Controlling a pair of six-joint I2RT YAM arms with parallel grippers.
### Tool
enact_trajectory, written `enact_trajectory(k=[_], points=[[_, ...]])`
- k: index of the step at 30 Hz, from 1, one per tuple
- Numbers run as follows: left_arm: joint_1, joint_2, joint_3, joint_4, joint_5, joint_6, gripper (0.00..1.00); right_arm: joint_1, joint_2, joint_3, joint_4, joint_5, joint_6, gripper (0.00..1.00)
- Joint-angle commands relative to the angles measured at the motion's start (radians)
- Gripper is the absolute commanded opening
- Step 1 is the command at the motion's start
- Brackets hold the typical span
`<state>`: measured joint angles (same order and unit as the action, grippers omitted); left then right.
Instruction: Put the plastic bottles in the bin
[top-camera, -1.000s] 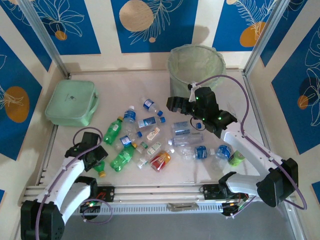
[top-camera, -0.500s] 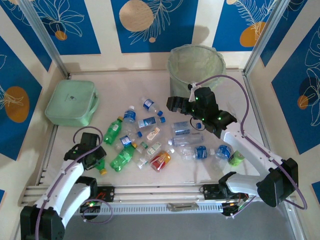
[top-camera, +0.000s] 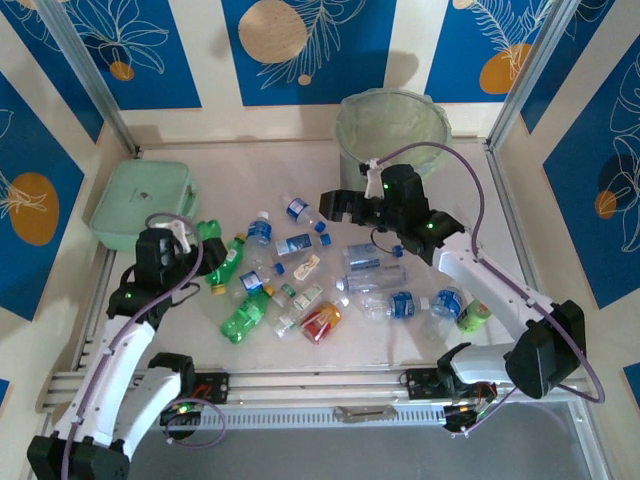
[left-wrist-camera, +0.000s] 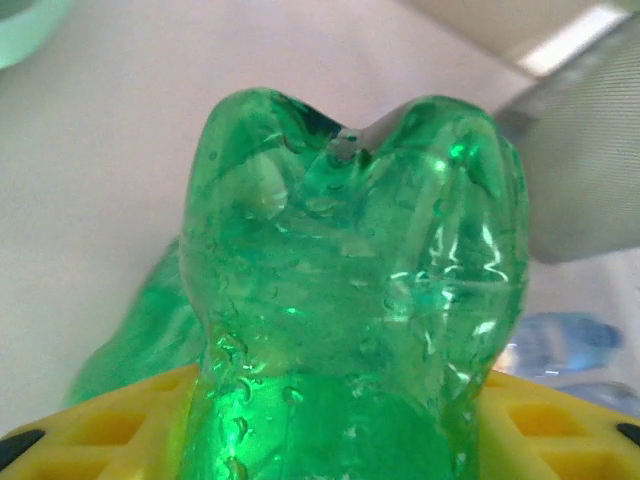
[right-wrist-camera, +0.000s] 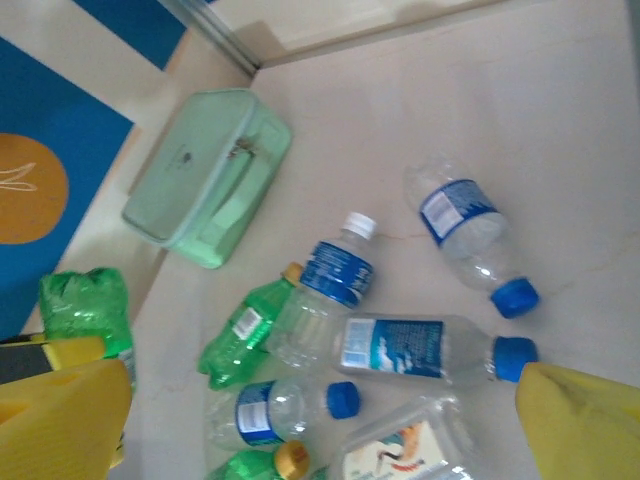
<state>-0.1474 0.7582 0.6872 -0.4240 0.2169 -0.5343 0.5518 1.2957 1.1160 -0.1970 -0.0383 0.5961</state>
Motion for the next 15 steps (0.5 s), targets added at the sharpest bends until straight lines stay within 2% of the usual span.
enact_trajectory(k=[1,4,8,15], points=[[-0.028,0.037,0.045,0.189,0.211,0.069,0.38,0.009,0.015,0.051,0.035,-0.116,0.031,0.99],[-0.108,0.078,0.074,0.252,0.214,0.119,0.38,0.013,0.034,0.066,0.060,-0.170,0.060,0.99],[-0.256,0.134,0.102,0.312,0.163,0.192,0.38,0.031,0.065,0.089,0.081,-0.222,0.089,0.98],[-0.371,0.218,0.098,0.477,0.159,0.181,0.38,0.079,0.106,0.122,0.113,-0.251,0.127,0.94]])
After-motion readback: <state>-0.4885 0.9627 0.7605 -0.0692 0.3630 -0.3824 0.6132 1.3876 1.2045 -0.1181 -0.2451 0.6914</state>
